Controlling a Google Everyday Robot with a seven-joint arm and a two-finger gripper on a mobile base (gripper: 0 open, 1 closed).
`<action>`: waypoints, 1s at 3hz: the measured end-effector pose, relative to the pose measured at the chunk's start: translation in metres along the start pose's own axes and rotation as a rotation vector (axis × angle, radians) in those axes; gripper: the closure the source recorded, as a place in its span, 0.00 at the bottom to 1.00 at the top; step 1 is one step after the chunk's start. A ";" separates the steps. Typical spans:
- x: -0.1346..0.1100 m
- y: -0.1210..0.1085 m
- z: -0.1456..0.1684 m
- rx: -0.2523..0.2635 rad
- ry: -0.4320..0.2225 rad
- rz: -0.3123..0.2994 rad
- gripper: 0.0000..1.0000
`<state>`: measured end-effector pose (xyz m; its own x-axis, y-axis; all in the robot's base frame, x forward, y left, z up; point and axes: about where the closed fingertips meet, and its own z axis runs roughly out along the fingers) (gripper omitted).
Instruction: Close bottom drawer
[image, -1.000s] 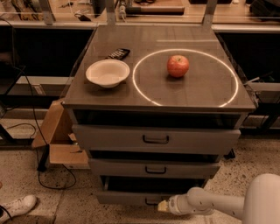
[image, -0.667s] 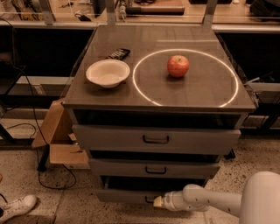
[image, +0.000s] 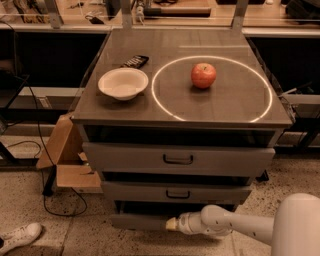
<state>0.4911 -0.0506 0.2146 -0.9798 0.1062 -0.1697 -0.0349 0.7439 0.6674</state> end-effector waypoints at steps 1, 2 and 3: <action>-0.023 -0.058 -0.029 0.070 -0.076 0.147 1.00; -0.024 -0.067 -0.035 0.085 -0.087 0.166 1.00; -0.030 -0.115 -0.063 0.161 -0.128 0.248 1.00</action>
Offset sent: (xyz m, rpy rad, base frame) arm 0.0403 -0.2119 -0.0310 -0.1555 0.1177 -0.4625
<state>0.5125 -0.1810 0.1886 -0.9214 0.3719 -0.1125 0.2438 0.7787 0.5781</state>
